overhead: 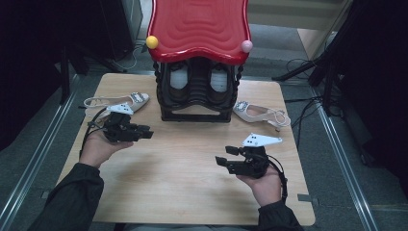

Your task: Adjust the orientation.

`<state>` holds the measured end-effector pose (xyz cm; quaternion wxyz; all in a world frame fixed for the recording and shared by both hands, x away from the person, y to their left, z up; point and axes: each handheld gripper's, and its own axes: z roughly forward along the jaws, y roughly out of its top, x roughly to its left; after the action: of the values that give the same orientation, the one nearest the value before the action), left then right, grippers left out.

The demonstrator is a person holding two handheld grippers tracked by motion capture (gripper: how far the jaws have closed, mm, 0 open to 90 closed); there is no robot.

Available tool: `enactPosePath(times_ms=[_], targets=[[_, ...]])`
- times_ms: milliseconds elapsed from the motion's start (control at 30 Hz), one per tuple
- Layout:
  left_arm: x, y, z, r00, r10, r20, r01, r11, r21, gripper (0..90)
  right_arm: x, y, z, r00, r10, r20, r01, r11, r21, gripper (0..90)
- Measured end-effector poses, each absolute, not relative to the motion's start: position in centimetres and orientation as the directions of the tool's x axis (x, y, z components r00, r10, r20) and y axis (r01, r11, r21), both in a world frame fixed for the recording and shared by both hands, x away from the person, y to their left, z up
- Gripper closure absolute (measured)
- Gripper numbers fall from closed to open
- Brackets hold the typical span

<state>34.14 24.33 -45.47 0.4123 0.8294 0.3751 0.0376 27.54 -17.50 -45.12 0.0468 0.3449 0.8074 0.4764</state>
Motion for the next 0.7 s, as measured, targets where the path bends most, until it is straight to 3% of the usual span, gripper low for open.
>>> enactPosePath(times_ms=[333, 700], targets=[[35.6, 26.4, -46.3, 0.661, 0.715, -0.228, 0.609, -0.334, 0.719, 90.0, 27.8, -17.7, -45.3, -0.753, 0.606, 0.258, 0.518, 0.304, 0.799, 42.4], [38.7, 28.8, -47.9, 0.603, 0.770, -0.210, 0.648, -0.318, 0.692, 90.0, 28.1, -17.6, -45.9, -0.744, 0.616, 0.261, 0.532, 0.308, 0.789, 42.4]])
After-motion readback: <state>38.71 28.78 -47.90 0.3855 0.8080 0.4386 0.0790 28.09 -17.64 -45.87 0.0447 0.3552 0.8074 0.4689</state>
